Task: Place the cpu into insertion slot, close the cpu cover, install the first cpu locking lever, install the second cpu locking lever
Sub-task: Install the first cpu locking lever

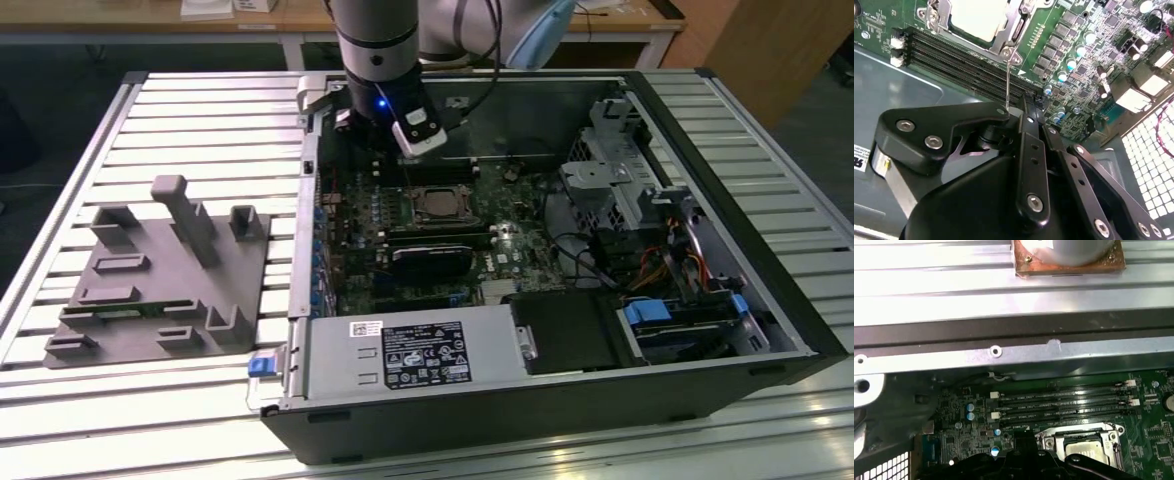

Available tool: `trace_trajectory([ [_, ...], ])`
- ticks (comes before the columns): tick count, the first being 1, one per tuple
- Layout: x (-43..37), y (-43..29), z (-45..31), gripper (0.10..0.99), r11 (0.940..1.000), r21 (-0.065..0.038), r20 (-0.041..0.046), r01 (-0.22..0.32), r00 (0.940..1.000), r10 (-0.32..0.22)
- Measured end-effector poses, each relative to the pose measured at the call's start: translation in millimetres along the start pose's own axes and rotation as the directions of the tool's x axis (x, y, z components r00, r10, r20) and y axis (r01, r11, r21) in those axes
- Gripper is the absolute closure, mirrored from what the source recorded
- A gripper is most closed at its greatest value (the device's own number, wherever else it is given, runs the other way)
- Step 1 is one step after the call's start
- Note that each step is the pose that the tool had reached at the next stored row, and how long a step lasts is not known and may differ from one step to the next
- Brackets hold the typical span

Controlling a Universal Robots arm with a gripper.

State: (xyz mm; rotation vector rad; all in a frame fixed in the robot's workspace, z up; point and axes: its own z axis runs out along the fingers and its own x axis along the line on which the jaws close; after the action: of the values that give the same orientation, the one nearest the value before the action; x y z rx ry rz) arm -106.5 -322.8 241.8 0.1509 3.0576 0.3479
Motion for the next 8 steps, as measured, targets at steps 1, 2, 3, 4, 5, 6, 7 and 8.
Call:
trace_trajectory([
  [1, 0.0, 0.0, 0.0, 0.980, 1.0000, 0.000, 0.0000, 0.000, 1.0000, 0.000],
  [2, 0.0, 0.0, 0.0, 0.980, 1.0000, 0.000, 0.0000, 0.000, 1.0000, 0.000],
  [3, -0.1, 0.0, 0.0, 0.980, 1.0000, 0.000, -0.0001, 0.000, 1.0000, 0.000],
  [4, -0.5, 0.0, 0.0, 0.980, 1.0000, 0.000, -0.0001, 0.000, 1.0000, 0.000],
  [5, -1.7, 0.1, 0.1, 0.980, 1.0000, 0.000, -0.0001, 0.000, 1.0000, 0.000],
  [6, -3.2, 0.3, 0.2, 0.980, 1.0000, 0.000, -0.0001, 0.000, 1.0000, 0.000],
  [7, -4.9, 0.4, 0.3, 0.980, 1.0000, 0.000, -0.0001, 0.000, 1.0000, 0.000],
  [8, -6.6, 0.6, 0.5, 0.980, 1.0000, 0.000, -0.0001, 0.000, 1.0000, 0.000],
])
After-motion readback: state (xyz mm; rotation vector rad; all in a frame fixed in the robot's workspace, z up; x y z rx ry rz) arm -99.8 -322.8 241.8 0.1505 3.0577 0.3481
